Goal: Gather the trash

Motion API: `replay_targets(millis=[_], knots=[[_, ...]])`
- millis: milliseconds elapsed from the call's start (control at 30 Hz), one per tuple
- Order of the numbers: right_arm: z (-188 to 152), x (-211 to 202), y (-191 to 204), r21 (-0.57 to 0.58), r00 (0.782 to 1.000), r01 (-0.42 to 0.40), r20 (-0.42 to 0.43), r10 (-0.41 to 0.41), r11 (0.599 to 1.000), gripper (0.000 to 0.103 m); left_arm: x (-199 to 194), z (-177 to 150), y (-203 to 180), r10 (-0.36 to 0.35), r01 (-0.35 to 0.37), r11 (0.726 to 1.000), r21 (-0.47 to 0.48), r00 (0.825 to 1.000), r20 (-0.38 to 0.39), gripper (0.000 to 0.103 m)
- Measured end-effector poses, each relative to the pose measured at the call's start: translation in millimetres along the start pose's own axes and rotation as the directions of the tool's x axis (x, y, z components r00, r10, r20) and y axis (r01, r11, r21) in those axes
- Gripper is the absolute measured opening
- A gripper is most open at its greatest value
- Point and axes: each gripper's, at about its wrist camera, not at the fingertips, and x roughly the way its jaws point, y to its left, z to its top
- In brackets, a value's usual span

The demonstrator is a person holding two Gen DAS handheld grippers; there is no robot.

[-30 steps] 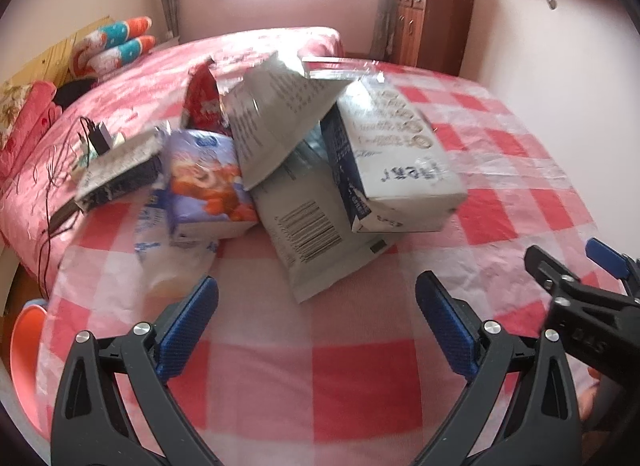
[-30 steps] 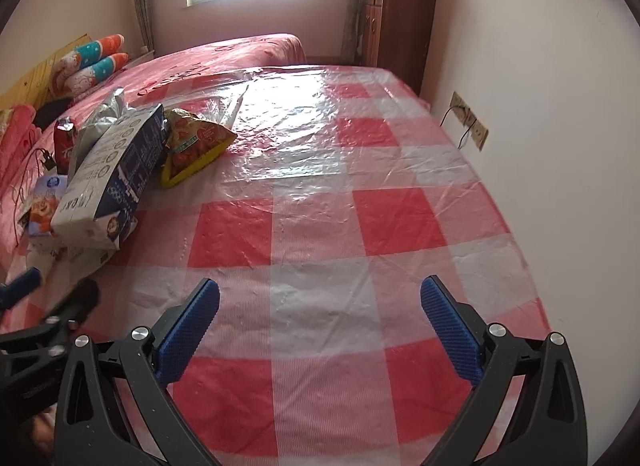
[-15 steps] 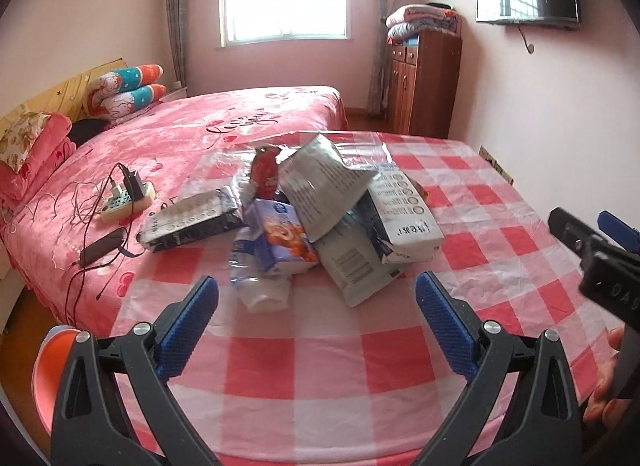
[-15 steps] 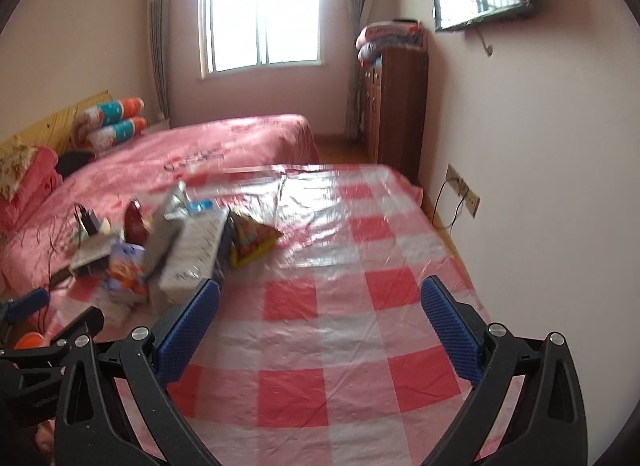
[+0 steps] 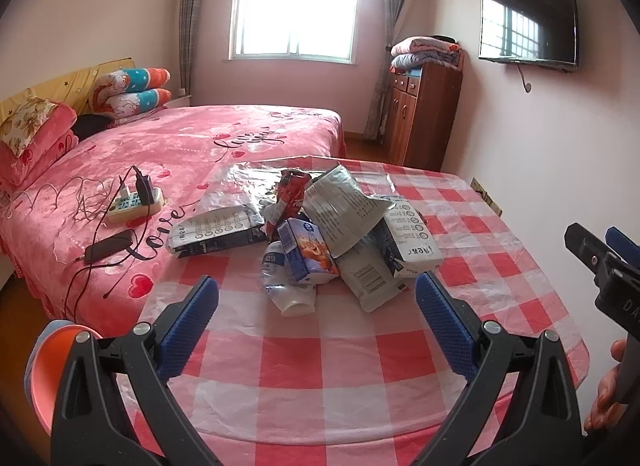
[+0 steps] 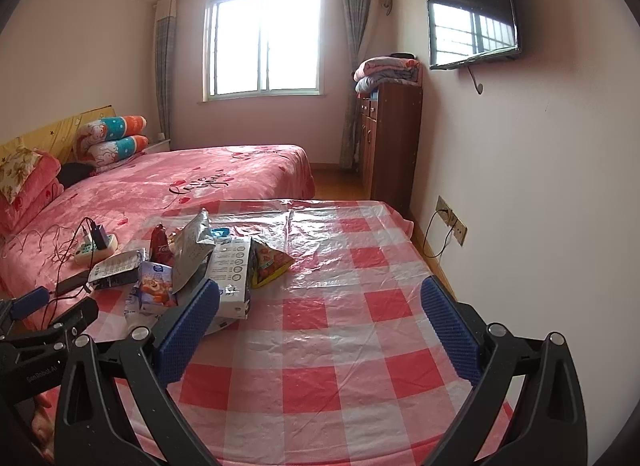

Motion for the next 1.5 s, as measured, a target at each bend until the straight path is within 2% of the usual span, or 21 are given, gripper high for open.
replay_targets(millis=[400, 833, 1500], knots=[[-2, -14, 5, -0.026, 0.999, 0.031, 0.022, -0.031, 0.999, 0.099, -14, -2, 7, -0.022, 0.022, 1.000, -0.014, 0.999, 0.024, 0.099], [-4, -18, 8, -0.032, 0.998, 0.053, 0.033, -0.052, 0.998, 0.099, -14, -4, 13, -0.018, 0.019, 0.999, -0.035, 1.000, 0.012, 0.099], [-17, 22, 7, -0.030, 0.999, 0.027, -0.039, -0.029, 0.999, 0.099, 15, -17, 15, -0.004, 0.002, 0.999, -0.033, 0.999, -0.051, 0.099]])
